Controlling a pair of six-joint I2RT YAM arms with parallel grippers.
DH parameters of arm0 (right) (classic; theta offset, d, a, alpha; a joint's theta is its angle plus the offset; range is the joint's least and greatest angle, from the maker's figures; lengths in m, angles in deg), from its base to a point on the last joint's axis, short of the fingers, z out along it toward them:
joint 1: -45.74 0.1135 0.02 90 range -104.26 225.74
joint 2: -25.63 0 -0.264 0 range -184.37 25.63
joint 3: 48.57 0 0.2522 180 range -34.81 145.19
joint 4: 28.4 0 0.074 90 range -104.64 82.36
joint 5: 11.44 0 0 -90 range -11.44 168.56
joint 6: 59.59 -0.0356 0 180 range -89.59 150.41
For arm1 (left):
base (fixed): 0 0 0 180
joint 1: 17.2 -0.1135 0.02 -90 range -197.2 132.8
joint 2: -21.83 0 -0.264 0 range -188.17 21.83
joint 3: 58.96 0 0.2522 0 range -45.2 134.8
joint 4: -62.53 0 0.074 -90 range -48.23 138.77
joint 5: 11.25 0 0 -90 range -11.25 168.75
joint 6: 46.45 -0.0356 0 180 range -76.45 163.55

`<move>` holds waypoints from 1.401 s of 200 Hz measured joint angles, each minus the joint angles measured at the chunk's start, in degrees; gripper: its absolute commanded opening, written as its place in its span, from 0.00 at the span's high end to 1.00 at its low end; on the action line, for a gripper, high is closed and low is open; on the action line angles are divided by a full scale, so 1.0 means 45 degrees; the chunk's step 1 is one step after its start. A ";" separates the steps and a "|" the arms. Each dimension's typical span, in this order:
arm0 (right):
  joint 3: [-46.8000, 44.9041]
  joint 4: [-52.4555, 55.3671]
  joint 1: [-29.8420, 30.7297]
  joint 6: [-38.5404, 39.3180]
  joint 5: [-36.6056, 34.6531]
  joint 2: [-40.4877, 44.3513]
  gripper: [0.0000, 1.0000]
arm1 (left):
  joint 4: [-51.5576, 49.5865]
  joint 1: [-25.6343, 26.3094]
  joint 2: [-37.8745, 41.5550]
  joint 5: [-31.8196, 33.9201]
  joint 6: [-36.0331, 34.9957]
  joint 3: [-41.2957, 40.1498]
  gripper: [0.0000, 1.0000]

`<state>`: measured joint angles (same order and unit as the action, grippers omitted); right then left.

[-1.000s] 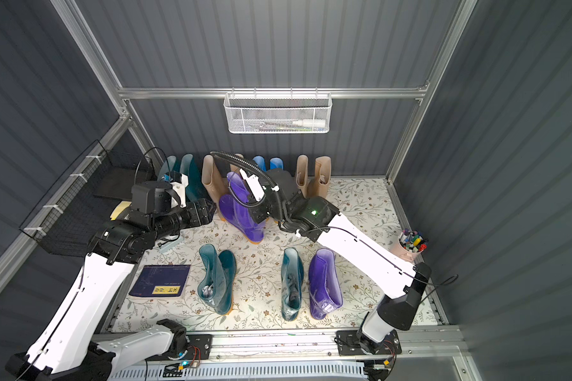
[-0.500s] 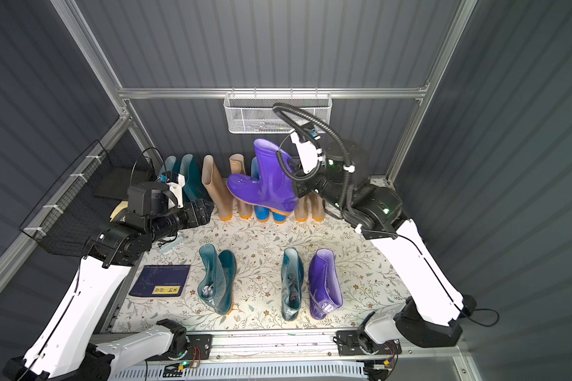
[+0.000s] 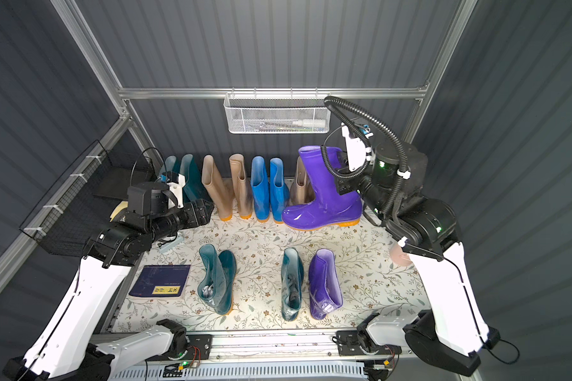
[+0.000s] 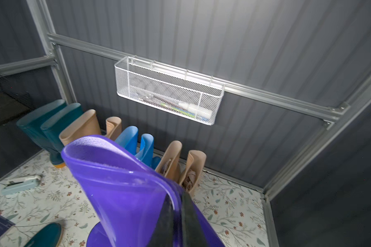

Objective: Match and arrange rain boots in pairs
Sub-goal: Place the rain boot at the center of the board.

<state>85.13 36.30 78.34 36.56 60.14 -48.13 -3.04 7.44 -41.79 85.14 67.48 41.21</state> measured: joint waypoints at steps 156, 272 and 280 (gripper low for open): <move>-0.3094 0.0879 -0.4347 -0.0403 0.0019 0.2254 1.00 | 0.0374 0.0000 -0.0102 -0.0447 -0.0005 -0.0340 0.19; -0.4143 0.0510 -0.4770 -0.1326 0.1710 0.3725 1.00 | 0.0529 0.0000 -0.0311 -0.0563 0.0005 -0.0505 0.20; -0.4109 0.0505 -0.4784 -0.1326 0.1700 0.3813 1.00 | 0.0568 0.0000 -0.0340 -0.0568 0.0000 -0.0529 0.20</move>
<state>66.64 38.57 56.81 30.59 67.79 -30.97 -0.49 7.44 -43.32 82.59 67.48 38.83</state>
